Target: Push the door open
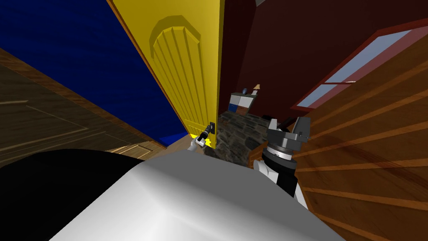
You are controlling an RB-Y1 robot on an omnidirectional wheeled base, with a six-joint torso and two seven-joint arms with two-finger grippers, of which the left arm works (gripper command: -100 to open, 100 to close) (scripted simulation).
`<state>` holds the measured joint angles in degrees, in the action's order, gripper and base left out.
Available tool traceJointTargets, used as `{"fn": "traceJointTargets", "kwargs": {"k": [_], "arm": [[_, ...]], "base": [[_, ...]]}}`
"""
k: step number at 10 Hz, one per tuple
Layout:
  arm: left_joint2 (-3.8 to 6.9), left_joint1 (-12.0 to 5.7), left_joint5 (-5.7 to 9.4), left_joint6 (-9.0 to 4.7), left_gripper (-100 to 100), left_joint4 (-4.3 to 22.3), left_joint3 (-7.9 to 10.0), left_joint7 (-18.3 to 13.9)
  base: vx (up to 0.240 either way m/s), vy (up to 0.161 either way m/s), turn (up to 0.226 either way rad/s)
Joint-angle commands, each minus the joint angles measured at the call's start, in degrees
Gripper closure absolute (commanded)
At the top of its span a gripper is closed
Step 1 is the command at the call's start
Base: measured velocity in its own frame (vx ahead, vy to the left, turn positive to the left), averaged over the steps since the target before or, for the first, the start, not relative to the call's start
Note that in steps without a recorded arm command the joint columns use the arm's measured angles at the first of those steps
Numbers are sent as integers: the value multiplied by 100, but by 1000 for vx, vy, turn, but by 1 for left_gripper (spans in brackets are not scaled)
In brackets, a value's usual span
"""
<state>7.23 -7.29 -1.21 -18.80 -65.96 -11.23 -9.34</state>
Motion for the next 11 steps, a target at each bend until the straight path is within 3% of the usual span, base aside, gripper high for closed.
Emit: {"fn": "traceJointTargets", "kwargs": {"k": [1, 11], "arm": [[21, -65, 21, 10, 100, 8, 190, 41], [-168, -282, 75, 17, 100, 378, 823, 268]], "base": [[87, -99, 40], [108, -122, 52]]}}
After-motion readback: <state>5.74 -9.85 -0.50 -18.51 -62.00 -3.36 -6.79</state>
